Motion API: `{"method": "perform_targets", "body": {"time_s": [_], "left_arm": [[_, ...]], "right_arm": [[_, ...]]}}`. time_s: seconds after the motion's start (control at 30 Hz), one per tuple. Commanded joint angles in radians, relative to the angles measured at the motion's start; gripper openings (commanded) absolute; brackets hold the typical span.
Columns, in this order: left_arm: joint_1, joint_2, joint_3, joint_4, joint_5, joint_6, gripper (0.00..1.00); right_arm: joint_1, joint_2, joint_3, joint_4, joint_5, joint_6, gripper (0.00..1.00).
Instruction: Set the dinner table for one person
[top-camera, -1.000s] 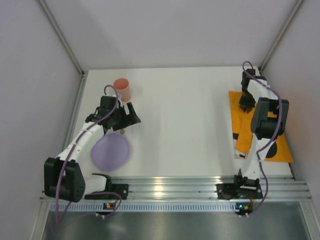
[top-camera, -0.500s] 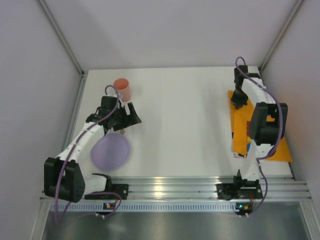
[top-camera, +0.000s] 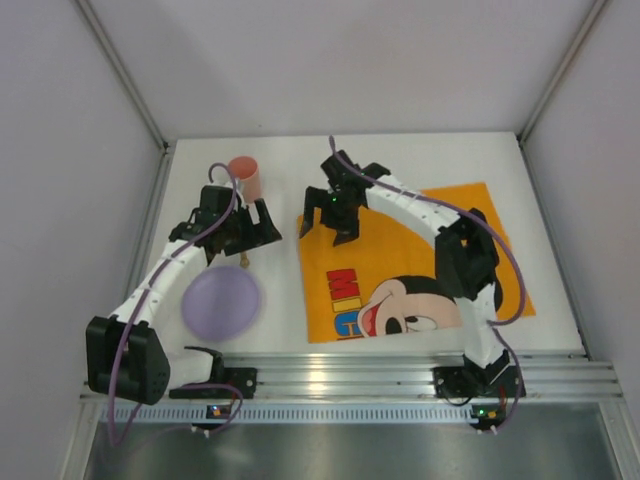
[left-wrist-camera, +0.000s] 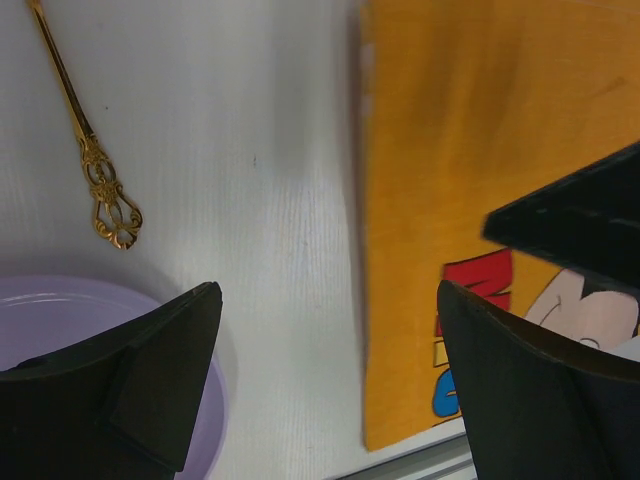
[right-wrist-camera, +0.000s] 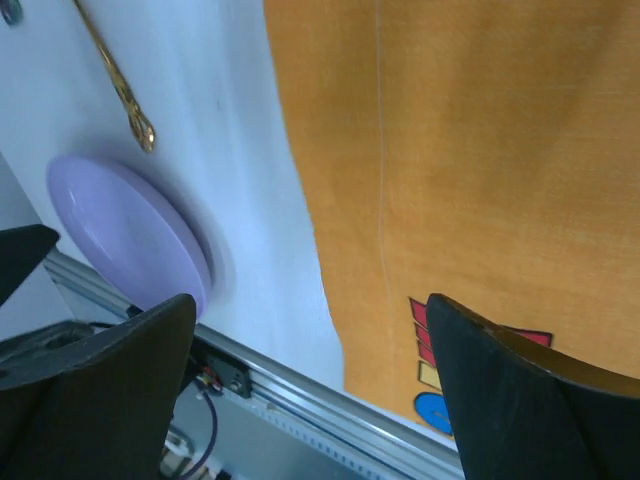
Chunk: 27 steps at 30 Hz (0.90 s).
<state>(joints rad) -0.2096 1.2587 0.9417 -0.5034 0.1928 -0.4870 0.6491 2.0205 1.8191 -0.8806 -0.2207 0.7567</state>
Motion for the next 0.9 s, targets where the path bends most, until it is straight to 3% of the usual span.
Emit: {"method": "perform_targets", "body": {"time_s": [0.0, 0.27, 0.43, 0.57, 0.63, 0.67, 0.77, 0.87], "left_arm": [[-0.004, -0.031, 0.051, -0.049, -0.012, 0.028, 0.94], [-0.005, 0.01, 0.035, -0.047, -0.015, 0.028, 0.95], [-0.007, 0.108, 0.117, -0.011, -0.052, 0.018, 0.95], [-0.005, 0.275, 0.236, -0.021, -0.151, 0.027, 0.95], [-0.002, 0.338, 0.331, -0.038, -0.18, 0.037, 0.95], [-0.001, 0.391, 0.362, -0.059, -0.228, 0.042, 0.95], [0.032, 0.476, 0.44, -0.064, -0.225, 0.071, 0.95], [0.099, 0.524, 0.454, -0.067, -0.21, 0.094, 0.94]], "right_arm": [[0.06, 0.124, 0.068, 0.034, -0.195, 0.07, 1.0], [0.023, -0.061, -0.06, 0.019, -0.124, -0.011, 1.0], [-0.061, -0.236, -0.346, 0.026, -0.006, -0.068, 1.0], [-0.152, -0.359, -0.558, 0.109, 0.041, -0.092, 0.97], [-0.16, -0.373, -0.633, 0.149, 0.058, -0.108, 0.87], [-0.16, -0.373, -0.648, 0.16, 0.057, -0.109, 0.55], [-0.152, -0.371, -0.696, 0.19, 0.034, -0.105, 0.0], [-0.154, -0.397, -0.744, 0.204, 0.04, -0.094, 0.0]]}}
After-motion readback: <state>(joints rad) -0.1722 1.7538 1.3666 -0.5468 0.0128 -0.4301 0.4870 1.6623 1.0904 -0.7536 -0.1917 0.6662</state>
